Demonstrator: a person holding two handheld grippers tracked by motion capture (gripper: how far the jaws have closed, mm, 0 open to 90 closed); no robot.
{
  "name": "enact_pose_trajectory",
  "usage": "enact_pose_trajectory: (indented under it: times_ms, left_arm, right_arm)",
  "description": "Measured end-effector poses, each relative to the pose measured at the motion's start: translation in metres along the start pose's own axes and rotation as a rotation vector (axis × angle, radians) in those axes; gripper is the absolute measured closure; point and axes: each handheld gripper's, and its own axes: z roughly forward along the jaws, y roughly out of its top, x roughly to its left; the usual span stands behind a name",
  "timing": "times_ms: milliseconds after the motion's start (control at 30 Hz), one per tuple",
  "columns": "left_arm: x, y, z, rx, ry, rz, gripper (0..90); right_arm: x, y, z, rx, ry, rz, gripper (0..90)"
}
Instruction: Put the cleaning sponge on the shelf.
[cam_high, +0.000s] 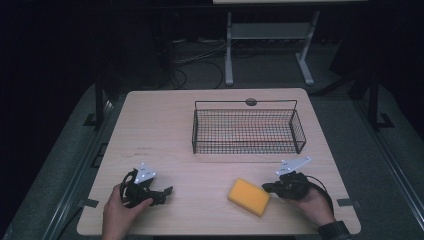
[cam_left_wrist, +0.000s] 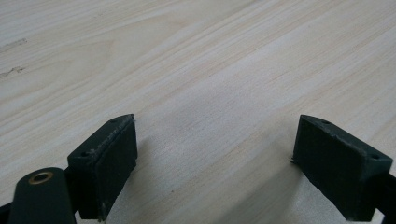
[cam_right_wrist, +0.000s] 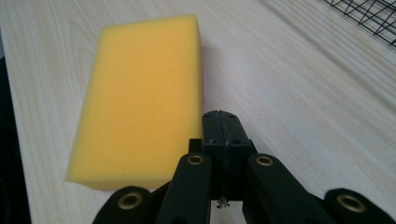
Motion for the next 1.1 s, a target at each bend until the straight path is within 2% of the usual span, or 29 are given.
enact_pose_trajectory:
  times_ms: [300,400,567,633,667,700,733,900,933,967,1067,1100]
  left_arm:
    - [0.0,0.0,0.0,0.0,0.0,0.001,12.8]
    - [0.0,0.0,0.0,0.0,0.0,0.0,12.8]
    - [0.0,0.0,0.0,0.0,0.0,0.001,12.8]
    - [0.0,0.0,0.0,0.0,0.0,0.0,12.8]
    - [0.0,0.0,0.0,0.0,0.0,0.0,12.8]
    - [0.0,0.0,0.0,0.0,0.0,0.0,12.8]
    - [0.0,0.0,0.0,0.0,0.0,0.001,12.8]
    - [0.0,0.0,0.0,0.001,0.0,0.001,12.8]
    - [0.0,0.0,0.0,0.001,0.0,0.001,12.8]
    - [0.0,0.0,0.0,0.001,0.0,0.001,12.8]
    - [0.0,0.0,0.0,0.002,0.0,0.002,12.8]
    - [0.0,0.0,0.0,0.002,0.0,0.002,12.8]
  right_arm:
    - [0.011,-0.003,-0.001,-0.004,0.026,-0.011,89.8]
    - [0.014,-0.003,-0.001,0.0,0.018,-0.011,89.7]
    - [0.012,-0.002,-0.007,-0.021,-0.006,0.022,89.1]
    - [0.011,-0.001,-0.01,-0.021,-0.011,0.049,81.7]
    - [0.011,0.001,-0.013,-0.036,-0.024,0.066,69.9]
    - [0.011,0.001,-0.013,-0.036,-0.024,0.066,69.9]
    - [0.011,0.003,-0.015,-0.039,-0.03,0.091,63.7]
    - [0.011,0.006,-0.013,-0.024,-0.055,0.111,42.1]
    - [0.011,0.006,-0.013,-0.024,-0.055,0.111,42.1]
    - [0.011,0.007,-0.011,-0.008,-0.067,0.11,36.7]
    - [0.011,0.008,-0.011,0.003,-0.077,0.109,34.2]
    - [0.012,0.01,-0.011,0.015,-0.086,0.101,30.5]
